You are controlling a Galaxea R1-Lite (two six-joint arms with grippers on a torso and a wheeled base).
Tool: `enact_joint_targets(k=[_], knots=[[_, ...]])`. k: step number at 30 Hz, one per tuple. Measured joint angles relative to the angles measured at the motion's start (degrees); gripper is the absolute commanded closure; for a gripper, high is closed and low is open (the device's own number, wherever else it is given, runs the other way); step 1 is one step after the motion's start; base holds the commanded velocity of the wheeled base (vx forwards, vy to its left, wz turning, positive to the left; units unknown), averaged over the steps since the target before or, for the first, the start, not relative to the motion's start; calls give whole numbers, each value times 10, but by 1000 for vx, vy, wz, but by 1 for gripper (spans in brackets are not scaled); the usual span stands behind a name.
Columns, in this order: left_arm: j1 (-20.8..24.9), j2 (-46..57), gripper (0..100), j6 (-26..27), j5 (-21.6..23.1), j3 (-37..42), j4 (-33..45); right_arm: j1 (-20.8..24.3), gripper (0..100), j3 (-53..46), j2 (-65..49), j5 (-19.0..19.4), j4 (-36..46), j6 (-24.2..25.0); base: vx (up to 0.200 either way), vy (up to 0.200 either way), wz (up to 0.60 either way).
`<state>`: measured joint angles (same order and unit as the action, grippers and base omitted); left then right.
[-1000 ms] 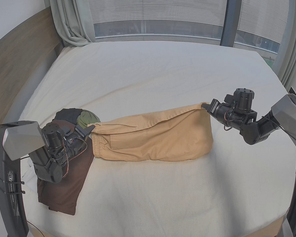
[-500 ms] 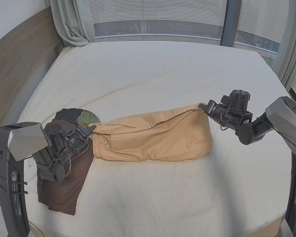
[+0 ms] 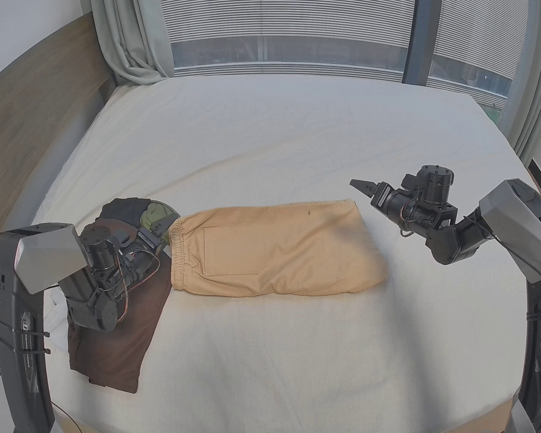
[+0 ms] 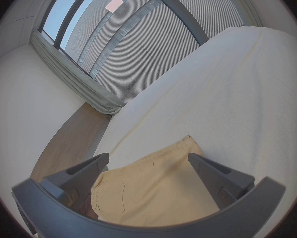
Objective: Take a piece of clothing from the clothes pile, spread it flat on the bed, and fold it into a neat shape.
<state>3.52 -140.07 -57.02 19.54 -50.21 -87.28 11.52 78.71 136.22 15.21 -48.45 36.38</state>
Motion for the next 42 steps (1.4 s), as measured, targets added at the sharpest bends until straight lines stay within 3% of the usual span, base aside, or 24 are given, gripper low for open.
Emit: enact_joint_targets(k=[12,19,25,31,42], knots=[[2,31,0,0,3,31,0,9,0,-107,-52,19,-28,2,0,0,0],[0,56,0,1,13,54,4,26,0,-228,-80,46,-152,15,0,0,0],[-2,88,0,16,30,76,15,34,0,-358,-102,98,-294,29,0,0,0],[-2,114,0,104,39,102,30,27,0,-444,-114,142,-357,51,0,0,0],[1,128,0,283,37,140,42,22,0,-464,-103,148,-361,55,0,0,0]])
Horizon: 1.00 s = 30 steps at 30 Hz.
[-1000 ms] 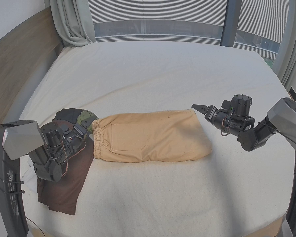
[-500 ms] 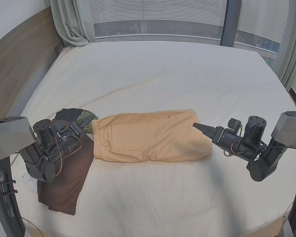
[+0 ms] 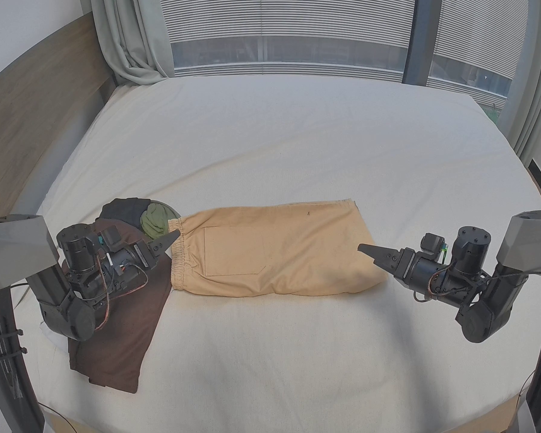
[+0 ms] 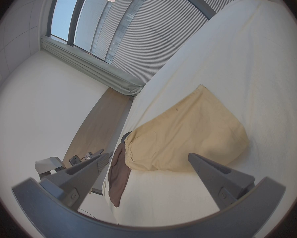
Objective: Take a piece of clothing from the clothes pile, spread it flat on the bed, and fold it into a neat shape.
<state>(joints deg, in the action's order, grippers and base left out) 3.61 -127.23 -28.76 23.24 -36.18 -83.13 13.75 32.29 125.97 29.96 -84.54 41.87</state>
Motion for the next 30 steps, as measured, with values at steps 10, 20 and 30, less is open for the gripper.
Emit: enact_joint_targets(k=[10,20,30], knots=[[0,5,0,41,-4,15,-4,1,0,6,47,-3,0,-28,0,0,0],[1,5,0,42,-4,16,-3,3,0,26,86,-20,12,-30,0,0,0],[-1,3,0,39,-3,15,-1,7,0,53,124,-46,36,-30,0,0,0]])
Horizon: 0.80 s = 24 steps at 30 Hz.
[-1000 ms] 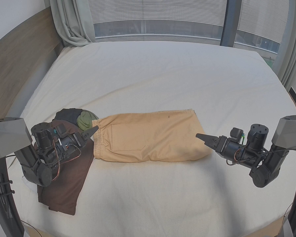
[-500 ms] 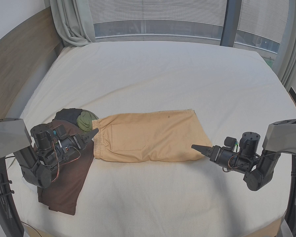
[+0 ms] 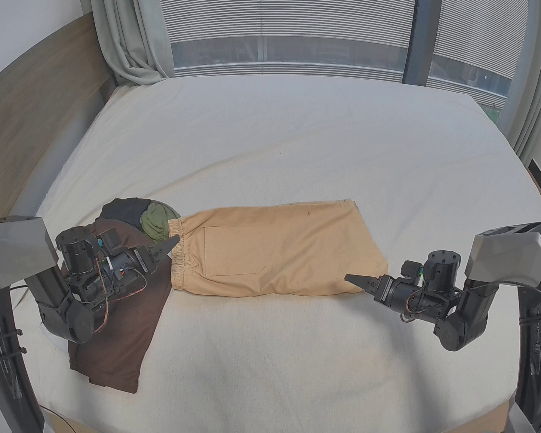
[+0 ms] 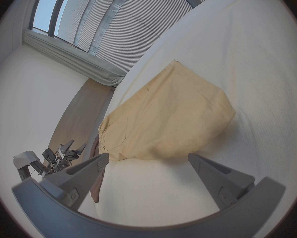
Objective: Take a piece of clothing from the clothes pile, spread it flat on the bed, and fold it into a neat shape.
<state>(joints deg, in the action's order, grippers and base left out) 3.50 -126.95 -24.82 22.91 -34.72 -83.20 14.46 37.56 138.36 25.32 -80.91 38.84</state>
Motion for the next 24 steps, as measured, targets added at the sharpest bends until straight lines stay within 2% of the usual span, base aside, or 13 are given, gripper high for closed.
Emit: enact_joint_targets(k=[14,24], knots=[[-1,-5,0,0,0,-3,0,5,0,34,47,-9,2,2,0,0,0],[-4,-10,0,0,0,-5,0,22,0,81,80,-43,4,15,0,0,0]])
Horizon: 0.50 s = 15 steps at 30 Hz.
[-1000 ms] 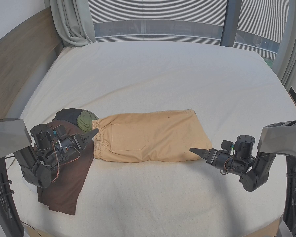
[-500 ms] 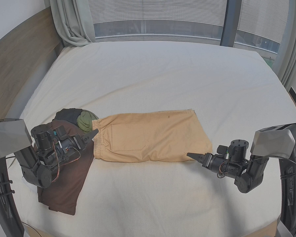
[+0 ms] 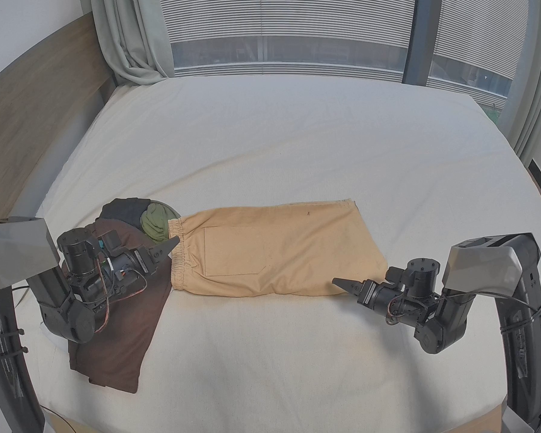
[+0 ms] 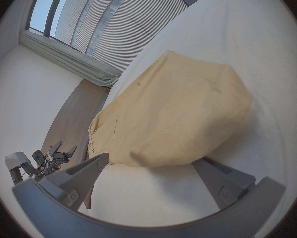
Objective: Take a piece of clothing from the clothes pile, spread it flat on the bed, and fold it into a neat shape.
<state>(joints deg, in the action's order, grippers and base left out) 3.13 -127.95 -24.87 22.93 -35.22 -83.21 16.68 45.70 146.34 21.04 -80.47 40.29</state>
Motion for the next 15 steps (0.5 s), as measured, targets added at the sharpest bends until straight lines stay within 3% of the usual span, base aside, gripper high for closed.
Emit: enact_joint_targets(k=[10,15], knots=[[-1,-1,0,0,0,-1,0,19,0,57,41,-31,-3,11,0,0,0],[-1,-1,0,0,0,-1,0,30,0,82,57,-41,-11,44,0,0,0]])
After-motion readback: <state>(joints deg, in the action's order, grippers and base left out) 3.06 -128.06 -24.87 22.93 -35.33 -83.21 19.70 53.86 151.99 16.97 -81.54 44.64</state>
